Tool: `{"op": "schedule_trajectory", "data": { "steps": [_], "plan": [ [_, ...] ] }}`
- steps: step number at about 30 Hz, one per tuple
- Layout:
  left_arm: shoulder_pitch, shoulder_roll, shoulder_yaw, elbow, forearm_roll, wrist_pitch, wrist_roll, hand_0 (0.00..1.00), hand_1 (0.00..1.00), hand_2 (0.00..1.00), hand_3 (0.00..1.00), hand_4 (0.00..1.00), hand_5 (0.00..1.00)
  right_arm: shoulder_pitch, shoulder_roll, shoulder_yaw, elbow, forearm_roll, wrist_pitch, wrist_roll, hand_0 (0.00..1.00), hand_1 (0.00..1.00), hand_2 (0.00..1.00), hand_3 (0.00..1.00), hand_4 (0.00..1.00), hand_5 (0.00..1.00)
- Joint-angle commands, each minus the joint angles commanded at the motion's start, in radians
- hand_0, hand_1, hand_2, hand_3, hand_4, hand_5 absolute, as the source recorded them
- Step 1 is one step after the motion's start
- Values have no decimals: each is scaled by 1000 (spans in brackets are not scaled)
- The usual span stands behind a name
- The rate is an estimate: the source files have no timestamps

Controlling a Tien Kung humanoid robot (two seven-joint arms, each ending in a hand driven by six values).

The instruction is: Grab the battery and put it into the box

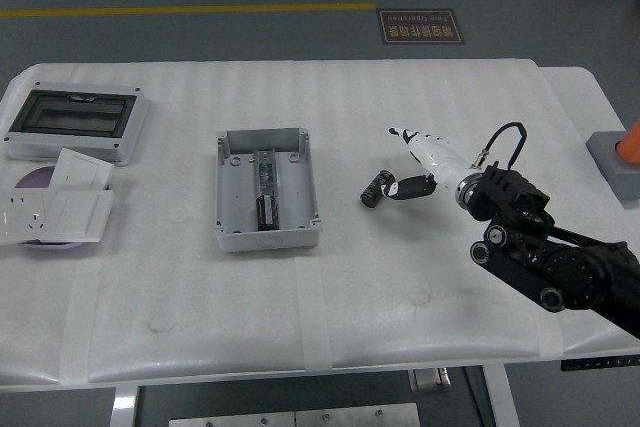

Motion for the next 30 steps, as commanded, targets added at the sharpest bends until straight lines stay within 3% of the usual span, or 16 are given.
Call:
{"op": "schedule_trajectory", "data": {
  "steps": [16, 24, 25, 30],
  "plan": [
    [-7, 1, 25, 0, -26, 2, -7, 659, 660, 619, 556, 402, 426, -11, 22, -39, -19, 26, 1, -2, 998, 964, 962, 998, 934, 468],
    [-6, -1, 21, 0, -19, 2, -6, 659, 660, 620, 556, 400, 427, -14, 13, -24, 6, 6, -4, -8, 998, 954, 946, 998, 935, 468],
    [-6, -1, 20, 0, -18, 2, -6, 659, 660, 619, 555, 398, 426, -13, 11, -21, 8, 4, -5, -8, 998, 933, 881, 965, 934, 471],
    [-7, 0, 24, 0, -22, 2, -7, 659, 660, 619, 555, 398, 426, -8, 3, -16, 21, 12, -10, -6, 998, 933, 881, 965, 934, 471]
  ]
}}
